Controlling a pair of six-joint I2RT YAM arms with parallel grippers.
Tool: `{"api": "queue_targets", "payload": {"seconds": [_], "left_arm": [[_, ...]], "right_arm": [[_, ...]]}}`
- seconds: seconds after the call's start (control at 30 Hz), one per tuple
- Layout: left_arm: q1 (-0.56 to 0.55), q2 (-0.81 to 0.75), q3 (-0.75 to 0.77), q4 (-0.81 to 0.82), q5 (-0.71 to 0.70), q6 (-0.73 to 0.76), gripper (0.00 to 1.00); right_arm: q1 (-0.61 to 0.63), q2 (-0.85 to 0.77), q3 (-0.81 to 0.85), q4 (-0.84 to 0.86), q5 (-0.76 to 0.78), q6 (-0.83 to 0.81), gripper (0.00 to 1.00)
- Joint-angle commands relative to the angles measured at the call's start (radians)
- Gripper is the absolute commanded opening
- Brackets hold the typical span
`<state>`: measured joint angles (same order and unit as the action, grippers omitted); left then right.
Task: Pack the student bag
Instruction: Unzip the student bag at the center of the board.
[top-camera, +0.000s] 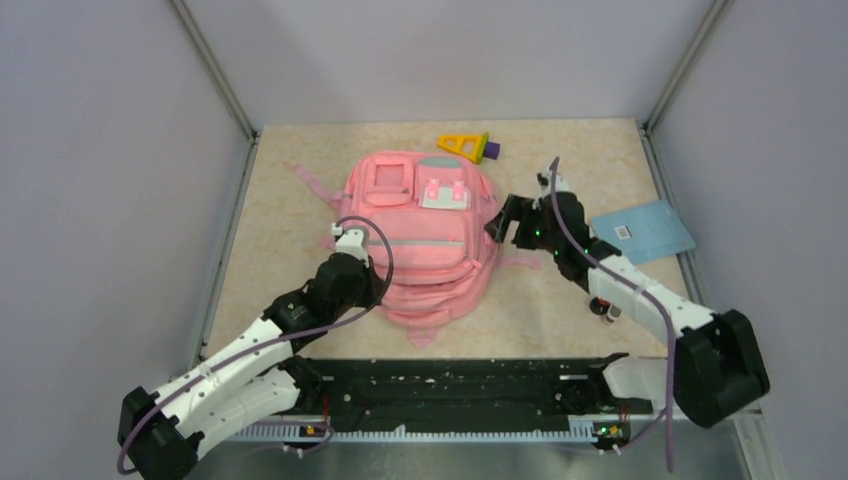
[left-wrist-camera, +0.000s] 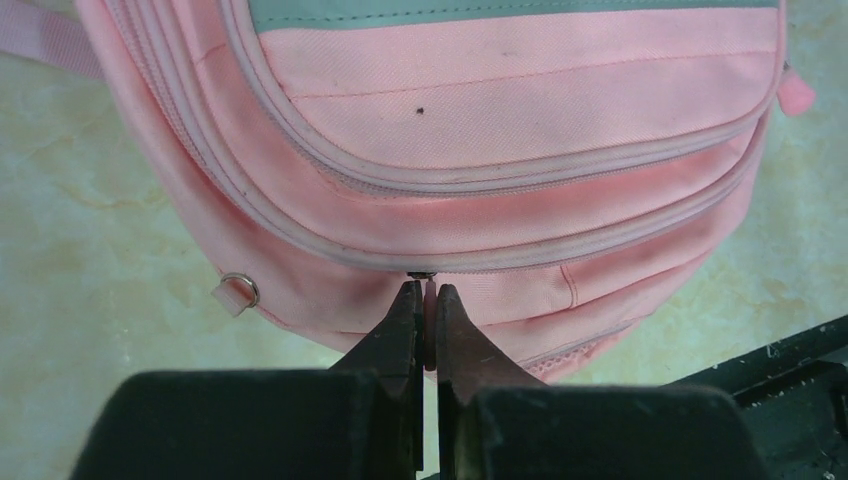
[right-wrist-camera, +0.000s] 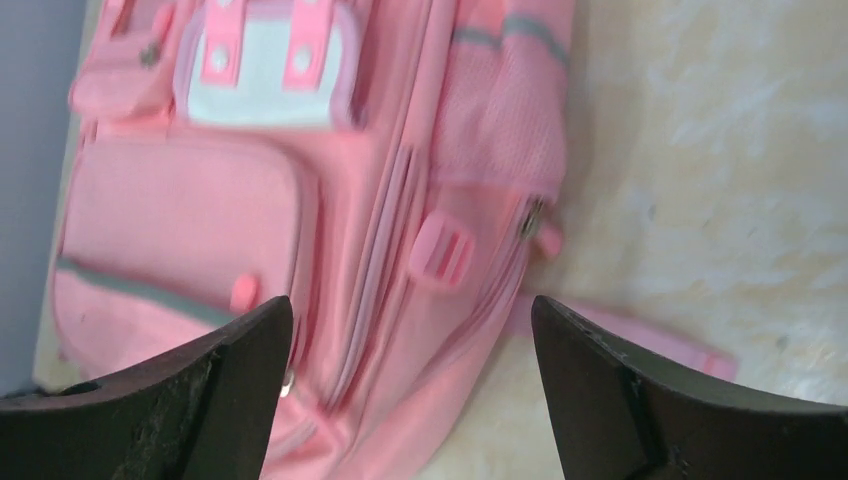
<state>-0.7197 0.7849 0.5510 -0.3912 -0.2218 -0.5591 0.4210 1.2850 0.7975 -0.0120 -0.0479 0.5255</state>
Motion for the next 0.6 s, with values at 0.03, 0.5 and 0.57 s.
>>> {"api": "queue_targets", "payload": {"seconds": [0.03, 0.5, 0.57], "left_arm": [[0.005, 0.004, 0.017, 0.173, 0.08, 0.019, 0.0], [0.005, 0.036, -0.002, 0.238, 0.154, 0.021, 0.0], [0.004, 0.036, -0.002, 0.241, 0.158, 0.019, 0.0]], "right_arm": [[0.153, -0.144, -0.168, -0.008, -0.033, 0.205, 0.87], [0.341, -0.2, -0.29, 0.179, 0.117, 0.413, 0.89], [0.343, -0.165, -0.28, 0.203, 0.114, 0.414, 0.89]]}}
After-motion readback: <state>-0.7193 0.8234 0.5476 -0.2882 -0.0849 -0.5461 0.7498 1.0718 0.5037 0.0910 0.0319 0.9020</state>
